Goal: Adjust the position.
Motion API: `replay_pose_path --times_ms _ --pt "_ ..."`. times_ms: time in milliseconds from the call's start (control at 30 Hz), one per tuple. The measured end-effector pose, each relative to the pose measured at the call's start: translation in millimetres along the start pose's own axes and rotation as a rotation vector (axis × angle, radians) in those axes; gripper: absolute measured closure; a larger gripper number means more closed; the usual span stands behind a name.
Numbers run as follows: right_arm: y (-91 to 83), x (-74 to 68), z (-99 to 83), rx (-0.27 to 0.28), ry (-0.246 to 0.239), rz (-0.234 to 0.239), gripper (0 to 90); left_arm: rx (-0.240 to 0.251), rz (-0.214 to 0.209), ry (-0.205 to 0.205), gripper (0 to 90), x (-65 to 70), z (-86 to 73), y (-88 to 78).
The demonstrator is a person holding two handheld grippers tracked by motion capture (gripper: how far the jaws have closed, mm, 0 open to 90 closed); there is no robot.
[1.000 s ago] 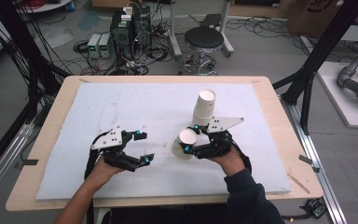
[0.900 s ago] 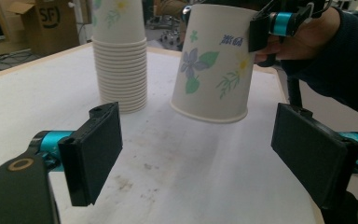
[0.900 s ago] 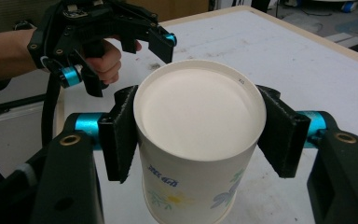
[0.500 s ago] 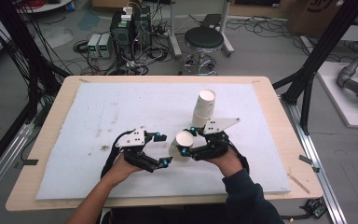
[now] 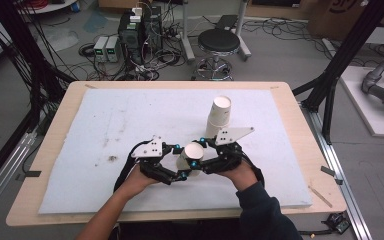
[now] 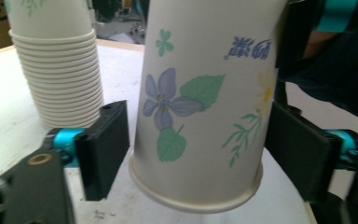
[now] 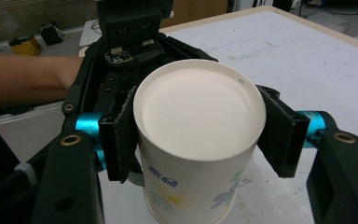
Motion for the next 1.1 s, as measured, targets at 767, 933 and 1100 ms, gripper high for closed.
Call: replay_pose_path --times_ms 767,933,1100 --pt "-5.1 4.9 -5.1 -0.091 -0.047 -0.022 13.6 -0.322 -0.071 0.089 36.7 -2.4 5.1 -17.1" --pt "-6.2 4.1 -6.9 -0.153 -0.116 -0.024 13.6 -0.406 -0.093 0.114 36.6 -3.2 8.8 -20.6" --pt "-7.9 4.2 -8.4 -0.177 -0.137 -0.010 13.6 -0.472 -0.124 0.133 36.6 -3.2 12.0 -22.0"
Point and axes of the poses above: each handheld gripper's, and its own axes: y roughly forward along the jaws, z roughly out of its top, x roughly to its right, the point moved 8 cm from there along y, roughly forward along the jaws, and after that the axes turned 10 degrees about y, right-handed, at the moved point
